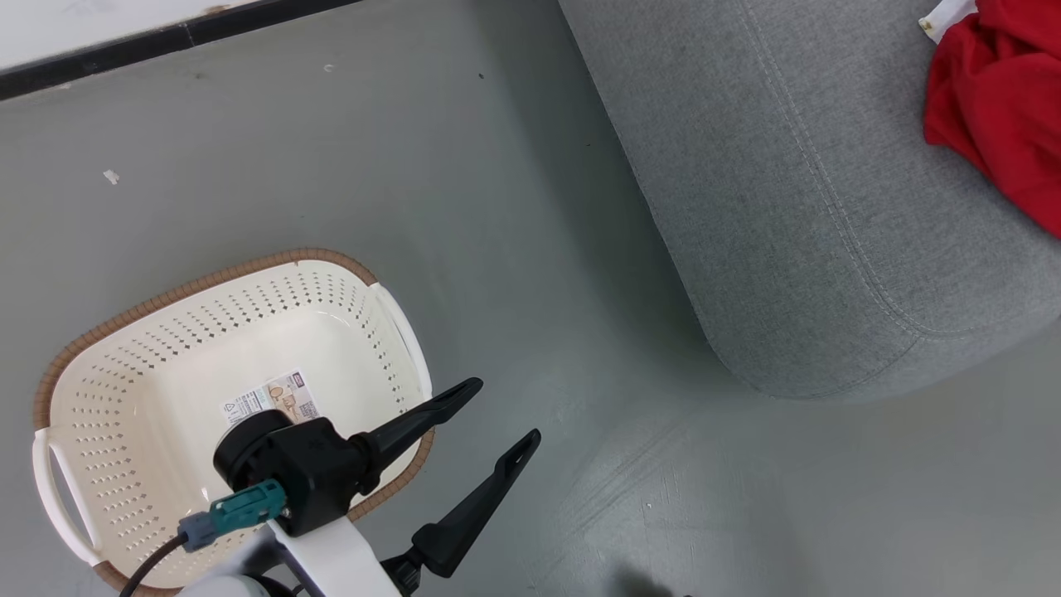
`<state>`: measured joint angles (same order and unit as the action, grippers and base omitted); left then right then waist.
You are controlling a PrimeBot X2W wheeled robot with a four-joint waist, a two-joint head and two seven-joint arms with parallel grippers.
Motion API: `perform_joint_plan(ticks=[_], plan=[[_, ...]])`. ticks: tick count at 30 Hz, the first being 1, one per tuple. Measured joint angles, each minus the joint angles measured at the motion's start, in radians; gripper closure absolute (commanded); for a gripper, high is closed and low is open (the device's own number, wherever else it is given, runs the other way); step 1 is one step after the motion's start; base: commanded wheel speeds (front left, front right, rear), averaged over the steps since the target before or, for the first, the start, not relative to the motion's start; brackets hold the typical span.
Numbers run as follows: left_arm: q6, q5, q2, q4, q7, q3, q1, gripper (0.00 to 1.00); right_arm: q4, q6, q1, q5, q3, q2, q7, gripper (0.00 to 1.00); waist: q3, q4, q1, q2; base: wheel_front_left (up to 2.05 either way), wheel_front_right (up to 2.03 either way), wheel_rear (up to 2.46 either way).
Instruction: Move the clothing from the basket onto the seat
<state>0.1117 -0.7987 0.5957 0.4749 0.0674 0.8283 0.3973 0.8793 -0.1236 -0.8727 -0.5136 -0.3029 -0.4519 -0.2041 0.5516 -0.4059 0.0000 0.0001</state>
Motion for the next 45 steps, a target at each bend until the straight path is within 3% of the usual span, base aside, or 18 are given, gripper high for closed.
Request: perform_joint_plan(ticks=[5,11,23,34,45], plan=[[0.0,-0.002,-0.01,-0.01,-0.03,-0.011,-0.014,0.0,-0.059,0.0,0.065,0.012,0.05,0.009,-0.017,0.0,-0.02,0.0,0.0,0.0,0.0,0.0,0.0],[0.002,-0.009,-0.028,-0.033,-0.078,-0.036,-0.027,0.0,-0.158,0.0,0.146,0.0,0.125,0.085,-0.029,0.0,-0.049,0.003,0.0,0.0,0.0,0.0,0.0],[0.126,-0.011,-0.055,-0.133,-0.237,-0.182,-0.128,0.0,-0.358,0.0,0.265,0.025,0.339,0.233,-0.044,0.0,-0.122,0.042,0.0,0.0,0.0,0.0,0.0],[0.235,-0.049,-0.103,-0.221,-0.316,-0.349,-0.238,0.0,-0.488,0.0,0.308,0.117,0.52,0.281,-0.044,0.0,-0.195,0.119,0.0,0.0,0.0,0.0,0.0],[0.271,-0.054,-0.16,-0.264,-0.317,-0.463,-0.333,0.0,-0.541,0.0,0.376,0.179,0.598,0.287,-0.044,0.0,-0.27,0.203,0.0001,0.0,0.0,0.0,0.0]])
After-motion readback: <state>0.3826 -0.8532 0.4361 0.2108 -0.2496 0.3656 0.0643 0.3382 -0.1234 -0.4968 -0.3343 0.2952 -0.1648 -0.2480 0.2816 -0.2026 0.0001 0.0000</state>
